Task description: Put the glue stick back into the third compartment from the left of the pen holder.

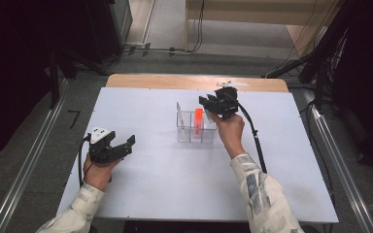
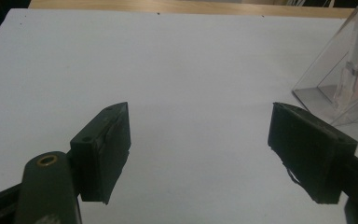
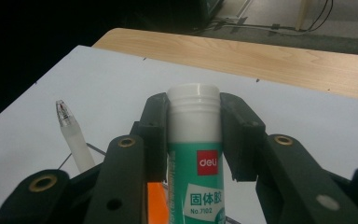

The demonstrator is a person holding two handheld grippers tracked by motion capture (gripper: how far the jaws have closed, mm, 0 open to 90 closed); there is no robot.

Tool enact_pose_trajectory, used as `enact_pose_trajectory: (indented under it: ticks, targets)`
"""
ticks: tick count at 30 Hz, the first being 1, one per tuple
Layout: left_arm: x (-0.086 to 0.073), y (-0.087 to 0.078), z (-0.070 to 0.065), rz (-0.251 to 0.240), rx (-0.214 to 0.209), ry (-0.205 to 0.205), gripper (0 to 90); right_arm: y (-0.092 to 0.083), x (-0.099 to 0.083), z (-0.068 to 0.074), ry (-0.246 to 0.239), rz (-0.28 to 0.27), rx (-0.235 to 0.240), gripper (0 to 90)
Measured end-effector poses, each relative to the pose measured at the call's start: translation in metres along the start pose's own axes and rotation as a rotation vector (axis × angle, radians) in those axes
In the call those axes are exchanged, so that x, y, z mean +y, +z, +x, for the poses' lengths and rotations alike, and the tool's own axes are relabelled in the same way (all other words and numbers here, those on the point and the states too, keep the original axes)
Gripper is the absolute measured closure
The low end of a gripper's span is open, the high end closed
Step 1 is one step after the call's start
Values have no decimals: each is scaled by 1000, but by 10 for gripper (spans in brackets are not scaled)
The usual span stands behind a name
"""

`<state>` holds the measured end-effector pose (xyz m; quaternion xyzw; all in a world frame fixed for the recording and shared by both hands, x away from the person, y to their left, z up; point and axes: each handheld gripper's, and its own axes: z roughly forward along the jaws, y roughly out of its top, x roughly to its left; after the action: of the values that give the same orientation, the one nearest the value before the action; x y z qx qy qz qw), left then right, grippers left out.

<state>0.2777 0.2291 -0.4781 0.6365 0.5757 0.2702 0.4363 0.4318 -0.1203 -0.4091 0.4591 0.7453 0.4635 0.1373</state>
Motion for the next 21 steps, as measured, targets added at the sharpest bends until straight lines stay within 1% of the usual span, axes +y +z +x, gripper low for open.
enact_pose_trajectory:
  ticks: [21]
  targets:
    - [0,0,0,0,-1,1,214,-1,0,-1,6,-2,0,619]
